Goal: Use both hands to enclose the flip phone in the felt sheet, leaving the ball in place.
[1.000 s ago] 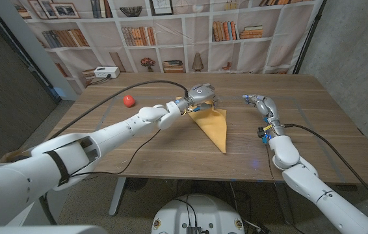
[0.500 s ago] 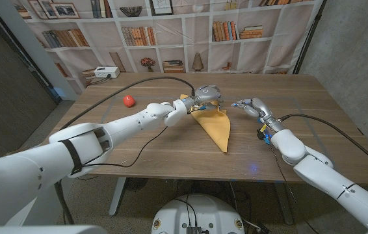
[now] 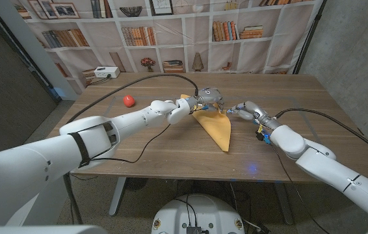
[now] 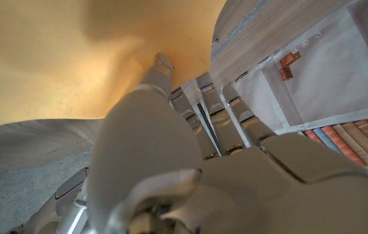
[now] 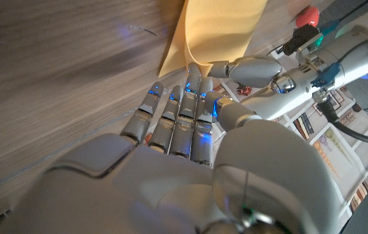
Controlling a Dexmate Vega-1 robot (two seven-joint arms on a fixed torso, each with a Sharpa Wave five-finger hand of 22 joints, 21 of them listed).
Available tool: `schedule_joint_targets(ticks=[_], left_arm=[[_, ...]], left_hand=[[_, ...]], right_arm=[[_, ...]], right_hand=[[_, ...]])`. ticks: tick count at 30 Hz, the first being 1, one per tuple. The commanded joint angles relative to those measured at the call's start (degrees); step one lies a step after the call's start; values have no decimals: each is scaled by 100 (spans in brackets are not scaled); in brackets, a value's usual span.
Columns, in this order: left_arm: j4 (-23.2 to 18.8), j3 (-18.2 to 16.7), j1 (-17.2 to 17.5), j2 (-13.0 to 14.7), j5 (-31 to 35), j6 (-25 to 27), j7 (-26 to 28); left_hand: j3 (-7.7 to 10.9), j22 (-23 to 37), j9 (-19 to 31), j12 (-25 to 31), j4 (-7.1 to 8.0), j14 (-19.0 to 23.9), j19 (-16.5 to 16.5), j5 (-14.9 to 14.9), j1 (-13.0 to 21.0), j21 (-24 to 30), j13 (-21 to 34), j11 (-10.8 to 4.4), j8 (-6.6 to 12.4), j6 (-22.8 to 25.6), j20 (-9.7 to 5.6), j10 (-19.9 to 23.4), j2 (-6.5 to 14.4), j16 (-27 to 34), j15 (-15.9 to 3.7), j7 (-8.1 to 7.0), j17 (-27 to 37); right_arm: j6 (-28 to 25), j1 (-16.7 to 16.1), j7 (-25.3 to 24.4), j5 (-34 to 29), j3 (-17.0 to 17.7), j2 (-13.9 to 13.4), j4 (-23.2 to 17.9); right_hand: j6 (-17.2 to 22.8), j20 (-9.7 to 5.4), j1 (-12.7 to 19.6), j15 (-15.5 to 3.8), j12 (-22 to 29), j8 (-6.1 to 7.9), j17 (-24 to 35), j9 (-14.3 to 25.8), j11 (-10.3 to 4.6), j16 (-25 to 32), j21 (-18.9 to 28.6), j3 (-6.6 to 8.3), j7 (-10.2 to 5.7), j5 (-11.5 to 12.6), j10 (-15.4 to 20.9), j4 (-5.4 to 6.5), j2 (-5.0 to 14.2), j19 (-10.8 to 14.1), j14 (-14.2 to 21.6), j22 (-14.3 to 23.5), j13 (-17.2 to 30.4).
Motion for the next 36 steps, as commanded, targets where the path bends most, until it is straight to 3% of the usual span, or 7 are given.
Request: schedule_joint_targets(ticks=[1,13,23,25,30,34,36], left_arm=[[366,215,-171,-173,-230,-131,-33],[434,327,-224,-208,-258,-134,-13],[204,386,-234,-115,-175,-7,-92],[134,402,-232,-84,-129,51,-124],[-225,421,-213,82,-4,262,-399],[-614,357,-170,289,59,426,-634],[-859,307,-157,406,73,523,-869]], left_hand=[[-29,13,-3,-2,2,30,8,8,92,52,246,-84,-31,8,39,162,5,-7,-889,11,16],[-61,10,-1,-22,9,30,-11,6,107,73,220,-82,-76,2,48,179,9,-31,-889,23,12],[-106,7,8,-34,17,-51,-60,5,121,96,232,-81,-176,-105,73,168,6,-113,-888,43,-19],[-127,5,15,-39,24,-81,-99,7,127,107,248,-78,-271,-261,99,151,21,-152,-888,-5,-29],[-262,-24,44,-269,71,-522,-247,19,92,154,129,-83,-761,-1067,218,-243,90,-465,-873,-85,-91],[-407,-57,36,-670,147,-867,-387,43,-170,147,-41,-64,-1197,-1751,338,-954,69,-727,-853,-129,-175],[-494,-76,37,-930,252,-1184,-508,77,-523,111,-111,-58,-1479,-2203,434,-1506,19,-1023,-781,-174,-364]], right_arm=[[-723,821,644,-465,-780,-76,30],[-901,1201,894,-865,-1215,-36,112],[-992,1262,926,-1038,-1343,-61,84],[-1012,1271,929,-1083,-1367,-69,67],[-1226,1357,990,-1326,-1499,-85,-24],[-1395,1463,1082,-1548,-1642,-64,-70],[-1507,1525,1146,-1657,-1714,-48,-93]], right_hand=[[164,-6,-23,24,-30,-35,23,16,7,-35,-31,-85,-201,-13,-27,17,27,-85,-92,10,19],[22,-31,-155,-2,-142,-126,82,17,2,-60,-90,-269,-176,-87,-197,119,103,-195,-275,2,19],[51,33,-697,64,-168,-139,102,16,173,-76,-116,-549,-45,-234,-147,475,26,-214,-261,0,13],[68,48,-892,86,-173,-139,101,16,170,-89,-125,-631,-11,-307,-126,595,19,-219,-255,1,11],[136,68,-1094,95,-151,-125,93,13,226,-106,-136,-688,81,-383,-36,718,32,-222,-233,1,8],[218,72,-1201,91,-147,-102,88,11,249,-110,-142,-719,116,-428,-3,781,32,-223,-207,0,5],[259,75,-1260,88,-134,-93,81,10,252,-110,-145,-727,121,-453,46,814,38,-222,-178,0,3]])
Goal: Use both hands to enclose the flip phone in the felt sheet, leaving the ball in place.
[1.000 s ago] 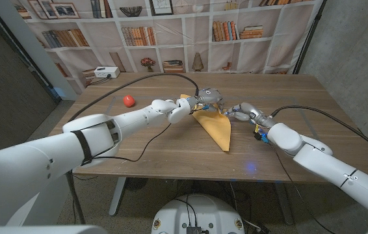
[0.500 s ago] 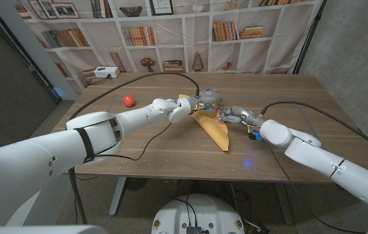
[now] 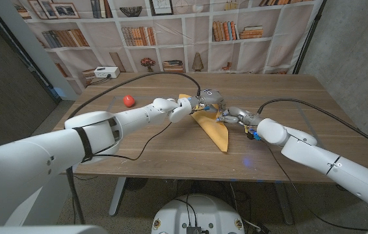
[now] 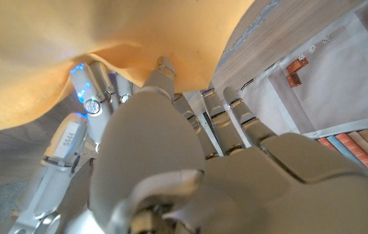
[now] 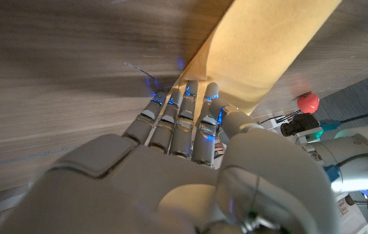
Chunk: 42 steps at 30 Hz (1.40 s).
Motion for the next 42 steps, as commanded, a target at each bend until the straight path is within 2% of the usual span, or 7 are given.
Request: schedule_joint_targets(ticks=[1,10,24,28,33,39,42], left_arm=[[-973,-108,74,478,180,453,-743],[-2280,-463,179,1030,405,1046,-1828],[-3780,-1340,708,1702,901,1758,-1750],[-4264,-1650,1003,1975,994,1897,-1493],[-4535,-1933,1231,2147,848,1788,-1540],[-4983,-2215,1391,2344,358,1810,-2705],[-5036,-2239,1353,2319,238,1923,-3382]], left_hand=[[-165,-16,19,-432,166,-461,-230,85,-630,-53,-138,23,-463,-769,157,-909,-130,-420,-900,-71,-266],[-330,-30,14,-583,358,-1309,-731,177,-1450,-267,-399,137,-623,-1624,473,-2049,-254,-630,-702,-102,-621],[-311,-31,13,-572,385,-1568,-817,205,-1588,-312,-466,137,-613,-1768,492,-2318,-193,-621,-635,-105,-703],[-257,-31,14,-456,397,-1465,-796,211,-1640,-311,-507,33,-534,-1624,478,-2138,-86,-546,-694,-91,-754],[-74,-36,50,-233,245,-1306,-705,148,-1661,-304,-501,-30,-208,-624,425,-1579,25,-471,-819,-100,-907],[10,-36,56,-68,187,-1082,-687,96,-1781,-317,-465,-14,-73,-146,387,-989,33,-382,-817,-84,-928],[-82,-31,47,-21,284,-963,-745,91,-2157,-354,-451,13,93,354,427,-676,-81,-350,-829,203,-916]], right_arm=[[-426,261,234,-528,-353,19,-110],[-531,430,403,-682,-497,102,-44],[-625,562,498,-774,-611,218,46],[-686,588,516,-800,-637,236,46],[-692,649,553,-839,-685,259,85],[-667,724,587,-881,-732,299,140],[-648,732,578,-897,-738,298,145]], right_hand=[[171,58,-129,10,50,48,-5,10,18,-6,-33,10,64,-45,129,89,20,21,100,4,7],[232,53,-199,5,52,53,-51,6,42,-42,-37,38,120,-82,174,90,2,36,123,2,2],[213,55,-269,-5,11,20,-117,2,9,-102,-54,125,121,-126,122,74,19,31,130,-2,-4],[198,48,-291,-5,4,10,-131,1,25,-117,-58,148,116,-137,118,75,26,30,124,-2,-5],[182,51,-316,-6,-6,0,-141,1,26,-128,-63,165,106,-149,106,79,30,27,124,-3,-6],[157,47,-360,-2,-18,-14,-155,1,24,-144,-72,187,112,-172,93,84,31,21,117,-4,-7],[135,46,-367,0,-23,-24,-159,1,24,-148,-74,197,110,-177,85,81,35,21,115,-4,-7]])
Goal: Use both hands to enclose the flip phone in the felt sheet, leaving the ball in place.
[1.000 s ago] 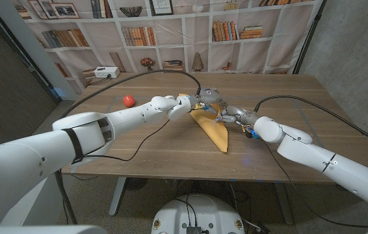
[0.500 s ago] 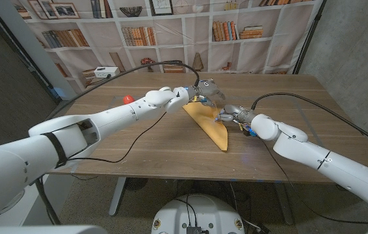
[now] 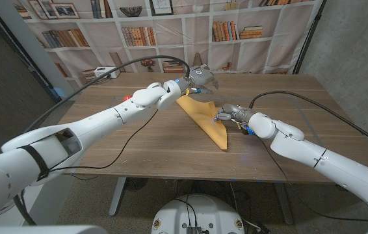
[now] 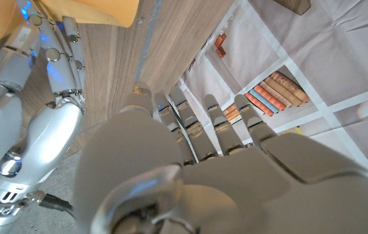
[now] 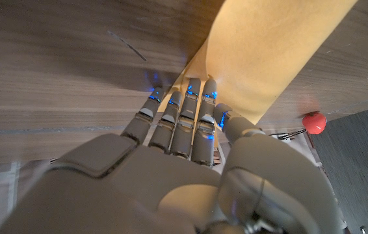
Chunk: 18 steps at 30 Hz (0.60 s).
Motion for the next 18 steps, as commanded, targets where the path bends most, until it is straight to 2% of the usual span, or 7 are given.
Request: schedule_joint_targets(ticks=[1,5,9,12,15,16,18], left_arm=[[-697,-452,231,259,-580,267,-1939],[-616,-382,103,156,-628,378,-2623],[-570,-234,-27,40,-418,601,-3170],[-450,-128,-145,-91,-397,747,-3640],[-300,-15,-246,-226,-370,930,-4041],[-220,1,-269,-266,-416,952,-4111],[0,28,-335,-381,-570,1040,-4328]], left_hand=[[-66,26,18,88,135,188,-24,3,-367,-50,29,33,179,515,25,388,-126,65,-920,300,23],[-215,30,6,112,239,332,-67,19,-715,-79,43,108,153,514,73,568,-296,115,-914,472,37],[-347,33,11,-88,265,169,-117,82,-934,-118,29,155,19,236,135,215,-496,24,-924,397,32],[-359,35,11,-157,274,96,-144,112,-979,-135,-5,211,-44,113,149,112,-503,-10,-886,454,35],[-285,48,-5,-313,503,-60,-229,125,-1300,-182,-130,423,-293,-234,178,-234,-105,-53,-762,668,80],[-201,53,-10,-353,570,-130,-317,103,-1366,-217,-171,528,-352,-306,233,-354,106,-74,-644,753,86],[-71,62,-20,-469,644,-364,-494,26,-1483,-287,-250,650,-504,-644,340,-777,316,-151,-479,883,69]], right_arm=[[4,122,43,-66,-89,65,83],[-37,116,46,-74,-86,58,57],[-65,91,33,-84,-76,32,12],[-101,73,32,-78,-66,21,-17],[-108,57,25,-82,-63,3,-40],[-93,47,17,-68,-53,-2,-44],[-130,41,14,-86,-57,-7,-65]], right_hand=[[-50,3,-41,24,-8,-16,-2,14,5,-19,-17,53,-12,-26,-42,0,9,-24,27,20,6],[-67,0,-46,21,-19,-22,-1,14,-7,-20,-21,60,-19,-41,-64,-15,23,-26,18,19,6],[-88,-4,-54,16,-25,-30,7,14,-16,-17,-25,56,-22,-56,-74,-24,35,-26,4,19,6],[-110,-7,-61,20,-31,-38,13,15,-18,-13,-28,53,-31,-65,-84,-27,42,-30,2,19,6],[-116,-6,-76,16,-38,-39,19,15,-5,-10,-30,47,-27,-75,-99,-21,46,-30,-2,19,6],[-117,-4,-85,16,-37,-38,20,15,2,-9,-30,42,-27,-79,-97,-17,41,-30,-3,19,6],[-131,-4,-105,11,-40,-43,26,15,-6,-6,-31,36,-36,-88,-102,-5,42,-30,-2,19,6]])
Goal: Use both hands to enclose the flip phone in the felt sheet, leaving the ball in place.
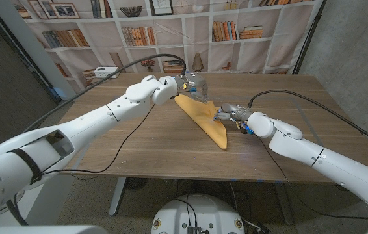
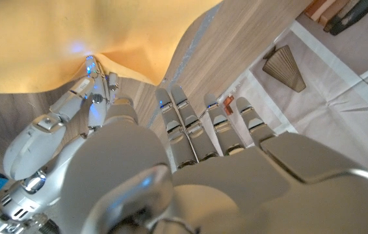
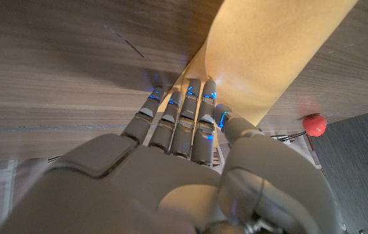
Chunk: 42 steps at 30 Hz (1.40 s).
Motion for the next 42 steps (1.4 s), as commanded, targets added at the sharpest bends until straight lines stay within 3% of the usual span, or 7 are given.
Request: schedule_joint_targets(ticks=[1,7,10,20,28,33,42], left_arm=[[586,240,-326,-438,-225,518,-1643],[1149,340,-407,-589,-714,421,-1612],[1392,442,-453,-658,-847,347,-1574],[2092,716,-624,-863,-1318,49,-1482],[2395,857,-765,-950,-1499,-85,-1398],[2507,905,-826,-975,-1574,-157,-1307],[2709,991,-907,-1043,-1697,-266,-1240]], left_hand=[[251,39,-8,-155,260,-414,-356,-108,-311,-132,-153,300,-262,-613,211,-680,494,-116,-338,258,5],[424,122,-19,-172,937,-1169,-942,-169,-1310,-315,-346,451,-296,-1527,420,-1612,509,-136,94,404,31],[399,153,-29,-174,1062,-1477,-1110,-177,-1711,-358,-417,404,-336,-2045,425,-1995,422,-137,221,365,30],[365,214,-64,-220,986,-2382,-1480,-140,-2439,-441,-625,183,-336,-3433,431,-3409,309,-153,550,354,-21],[355,221,-67,-89,935,-2388,-1529,-145,-2500,-450,-656,183,-222,-3290,432,-3244,231,-110,577,382,-37],[350,224,-67,-49,919,-2362,-1528,-145,-2524,-445,-666,192,-198,-3236,432,-3166,206,-89,574,405,-43],[345,226,-66,-24,903,-2356,-1519,-145,-2550,-437,-675,218,-203,-3254,431,-3116,181,-79,569,443,-50]], right_arm=[[-69,-51,-18,-11,20,-50,-89],[-83,-53,-10,-11,23,-63,-105],[-91,-50,1,-1,25,-59,-104],[-113,-29,18,-9,17,-60,-99],[-138,-14,35,13,43,-74,-124],[-196,-101,-143,18,158,-119,-256],[24,-615,-772,470,729,-301,-552]], right_hand=[[-49,19,-51,6,4,0,24,15,-12,-7,-32,16,-15,-45,-24,17,-7,-8,0,18,4],[-50,20,-70,27,7,3,18,15,7,-14,-36,26,-17,-57,-12,14,-11,-9,-6,18,4],[-50,23,-79,28,7,5,11,15,-10,-19,-38,35,-11,-62,-11,11,-17,-10,-6,18,4],[-52,22,-103,14,-1,9,-4,16,-28,-28,-43,63,-9,-82,-24,-9,-23,-7,0,18,5],[-154,29,-98,14,-41,-23,-28,17,-6,-40,-48,86,-10,-102,-125,-89,-61,-1,1,17,6],[-599,62,-154,50,-108,-99,-50,24,-2,-55,-62,-97,-123,-244,-389,-333,-317,10,-66,18,19],[-1363,56,-164,34,-193,-124,-23,40,-150,-67,-92,-289,-370,-453,-1020,-512,-232,-9,-259,22,45]])
